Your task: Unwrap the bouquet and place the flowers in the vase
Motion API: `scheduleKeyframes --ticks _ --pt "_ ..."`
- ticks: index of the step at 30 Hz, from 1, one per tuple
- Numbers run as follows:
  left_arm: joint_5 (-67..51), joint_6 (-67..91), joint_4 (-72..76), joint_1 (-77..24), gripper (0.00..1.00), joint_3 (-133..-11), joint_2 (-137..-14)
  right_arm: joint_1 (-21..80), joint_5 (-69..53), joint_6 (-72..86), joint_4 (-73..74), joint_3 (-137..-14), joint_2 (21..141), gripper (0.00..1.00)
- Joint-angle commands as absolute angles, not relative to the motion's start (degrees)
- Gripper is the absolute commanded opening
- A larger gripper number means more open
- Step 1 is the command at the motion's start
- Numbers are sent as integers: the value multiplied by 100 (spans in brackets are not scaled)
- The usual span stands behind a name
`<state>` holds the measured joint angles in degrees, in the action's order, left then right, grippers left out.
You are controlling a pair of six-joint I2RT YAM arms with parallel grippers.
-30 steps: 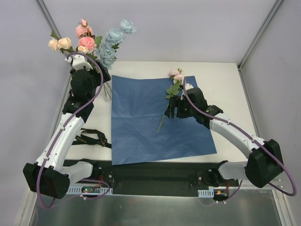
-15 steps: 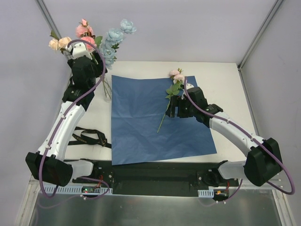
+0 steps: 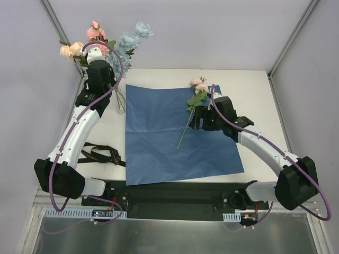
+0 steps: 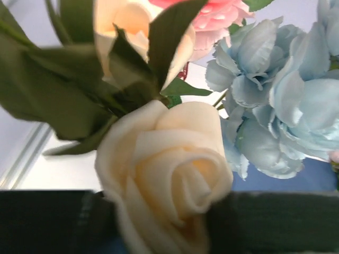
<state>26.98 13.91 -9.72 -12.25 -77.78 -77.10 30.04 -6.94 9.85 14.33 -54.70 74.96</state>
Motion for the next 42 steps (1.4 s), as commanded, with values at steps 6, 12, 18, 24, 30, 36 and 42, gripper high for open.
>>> scheduleKeyframes --ticks 6,12,18,24,30,36,42 --pt "1530 1108 -607 -1160 1 -7823 -7462 2936 -800 993 1424 -5502 7374 82" --pt "1468 1046 -571 -1178 0 -7620 -7436 2909 -879 1028 1371 -5502 7453 82" --pt "1801 1204 -527 -1178 0 -7365 -7462 2909 -967 1125 1371 -5598 7620 82" --pt "1661 1221 -536 -1178 1 -7383 -7585 2909 -1028 1151 1380 -5642 7743 82" --pt "1371 1371 -554 -1178 41 -7295 -7374 2883 -686 1405 1818 -6002 8164 82" --pt "740 1249 -703 -1178 71 -7190 -6795 2611 -457 2249 2179 -6494 8911 77" --pt "-129 906 -1019 -1178 77 -7233 -6163 2531 -650 2434 2224 -7039 9817 63"
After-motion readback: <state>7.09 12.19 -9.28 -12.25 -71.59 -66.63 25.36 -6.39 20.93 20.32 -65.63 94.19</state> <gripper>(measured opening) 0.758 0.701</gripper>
